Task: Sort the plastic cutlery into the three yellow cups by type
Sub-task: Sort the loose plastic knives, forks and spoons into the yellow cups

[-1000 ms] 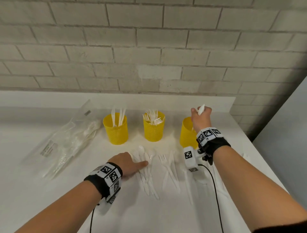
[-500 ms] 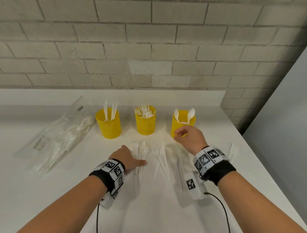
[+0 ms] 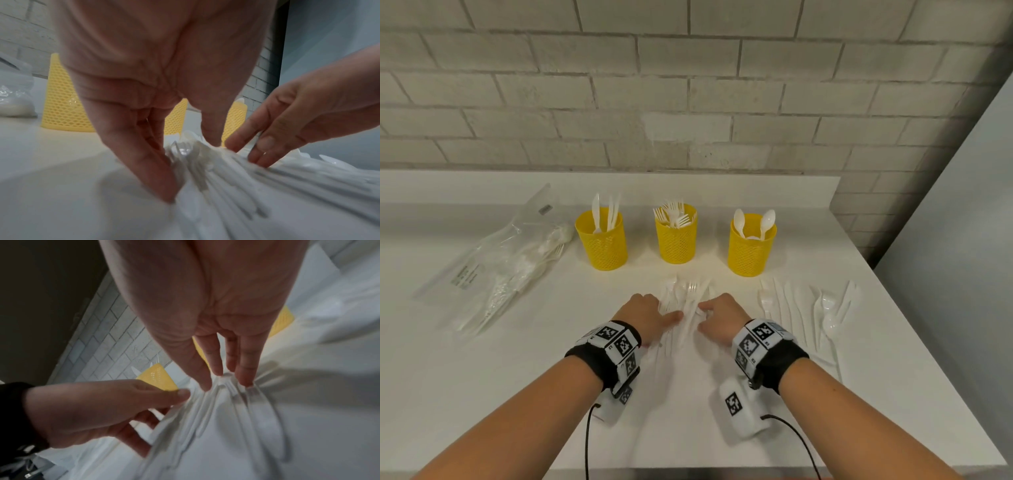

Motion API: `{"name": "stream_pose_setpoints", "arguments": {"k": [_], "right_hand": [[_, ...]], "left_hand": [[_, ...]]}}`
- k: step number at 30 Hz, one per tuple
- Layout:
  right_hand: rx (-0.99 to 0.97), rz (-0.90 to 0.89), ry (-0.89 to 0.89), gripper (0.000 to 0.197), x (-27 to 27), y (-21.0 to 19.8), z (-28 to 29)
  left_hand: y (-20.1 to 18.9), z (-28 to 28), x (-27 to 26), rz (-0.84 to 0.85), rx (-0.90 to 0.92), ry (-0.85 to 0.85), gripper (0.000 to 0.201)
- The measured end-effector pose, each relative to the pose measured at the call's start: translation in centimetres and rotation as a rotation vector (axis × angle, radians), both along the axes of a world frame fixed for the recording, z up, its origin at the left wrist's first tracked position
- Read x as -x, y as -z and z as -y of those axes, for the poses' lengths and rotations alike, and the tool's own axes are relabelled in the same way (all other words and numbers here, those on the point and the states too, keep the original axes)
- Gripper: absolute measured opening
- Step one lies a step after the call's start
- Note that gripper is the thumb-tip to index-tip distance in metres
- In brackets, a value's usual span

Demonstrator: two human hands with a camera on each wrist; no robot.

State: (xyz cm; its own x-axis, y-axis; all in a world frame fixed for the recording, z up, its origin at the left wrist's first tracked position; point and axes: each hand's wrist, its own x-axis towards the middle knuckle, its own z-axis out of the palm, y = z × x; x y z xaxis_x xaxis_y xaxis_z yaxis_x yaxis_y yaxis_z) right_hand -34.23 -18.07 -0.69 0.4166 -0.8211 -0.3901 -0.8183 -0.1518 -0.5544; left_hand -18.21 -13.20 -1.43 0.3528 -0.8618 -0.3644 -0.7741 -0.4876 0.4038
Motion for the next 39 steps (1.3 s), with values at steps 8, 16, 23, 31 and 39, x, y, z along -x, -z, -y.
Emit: {"name": "stream_pose_setpoints", "arguments": {"k": [8, 16, 23, 31, 39], "right_hand": [[0.032, 0.236, 0.094, 0.052, 0.2, -0.5, 1.2], [0.076, -0.043, -0.035, 0.08, -0.4, -0.8, 4.1], [0.043, -0.207, -0.108, 0.073, -1.9, -0.2, 4.4], [0.087, -0.13, -0.171, 0.049, -1.1, -0.2, 5.0], [0.156, -0.086, -0.143, 0.046, -0.7, -0.2, 5.1]], "left_hand": [[-0.4, -0.4, 2.2, 0.21, -0.119, 0.057, 0.12], [-1.2, 1.0, 2.7, 0.29, -0.149, 0.069, 0.096], [-1.1, 2.2, 0.6, 0.257, -0.117, 0.118, 0.077], [-1.2, 4.1, -0.6, 0.297, -0.168, 0.219, 0.048], [-0.2, 4.4, -0.9, 0.411, -0.097, 0.356, 0.046]]}}
